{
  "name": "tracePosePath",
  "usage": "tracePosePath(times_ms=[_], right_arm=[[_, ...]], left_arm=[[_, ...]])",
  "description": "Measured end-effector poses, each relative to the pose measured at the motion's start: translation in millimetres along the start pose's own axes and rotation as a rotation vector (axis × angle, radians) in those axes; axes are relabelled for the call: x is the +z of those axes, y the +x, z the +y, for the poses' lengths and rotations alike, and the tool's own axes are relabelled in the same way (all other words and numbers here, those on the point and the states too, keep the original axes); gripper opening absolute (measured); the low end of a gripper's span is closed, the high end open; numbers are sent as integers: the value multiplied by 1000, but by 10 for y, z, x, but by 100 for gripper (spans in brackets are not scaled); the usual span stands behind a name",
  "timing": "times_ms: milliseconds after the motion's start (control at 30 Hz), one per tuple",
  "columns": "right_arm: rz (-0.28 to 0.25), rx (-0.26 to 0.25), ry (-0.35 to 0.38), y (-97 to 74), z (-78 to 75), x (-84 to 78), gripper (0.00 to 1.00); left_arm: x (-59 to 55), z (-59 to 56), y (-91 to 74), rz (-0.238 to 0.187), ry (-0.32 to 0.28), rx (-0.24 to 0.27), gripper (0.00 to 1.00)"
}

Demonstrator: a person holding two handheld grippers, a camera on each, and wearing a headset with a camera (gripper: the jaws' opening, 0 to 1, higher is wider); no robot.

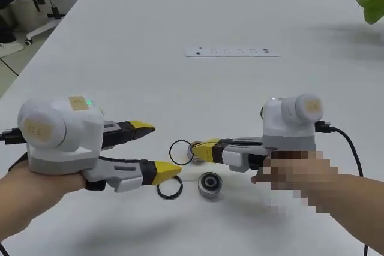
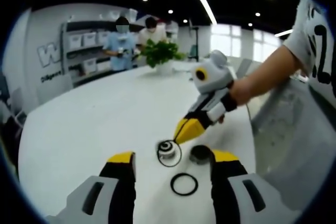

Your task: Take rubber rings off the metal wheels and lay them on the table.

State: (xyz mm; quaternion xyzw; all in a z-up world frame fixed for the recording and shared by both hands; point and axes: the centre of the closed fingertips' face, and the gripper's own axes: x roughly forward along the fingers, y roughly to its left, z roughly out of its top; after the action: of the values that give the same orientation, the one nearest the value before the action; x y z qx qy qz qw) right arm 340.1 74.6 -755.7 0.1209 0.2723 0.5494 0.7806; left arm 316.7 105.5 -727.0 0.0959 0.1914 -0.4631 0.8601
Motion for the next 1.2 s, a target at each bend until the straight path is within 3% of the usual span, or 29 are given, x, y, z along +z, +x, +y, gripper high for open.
tracePosePath(times_ms=[667,1200], right_arm=[[76,86,19,126,239,-214,0],[127,105,7,200,331,-367,0]], left_arm=[[-209,-21,-163,11,-49,22,64],[-297,-46,-189,27,-58,23,63]])
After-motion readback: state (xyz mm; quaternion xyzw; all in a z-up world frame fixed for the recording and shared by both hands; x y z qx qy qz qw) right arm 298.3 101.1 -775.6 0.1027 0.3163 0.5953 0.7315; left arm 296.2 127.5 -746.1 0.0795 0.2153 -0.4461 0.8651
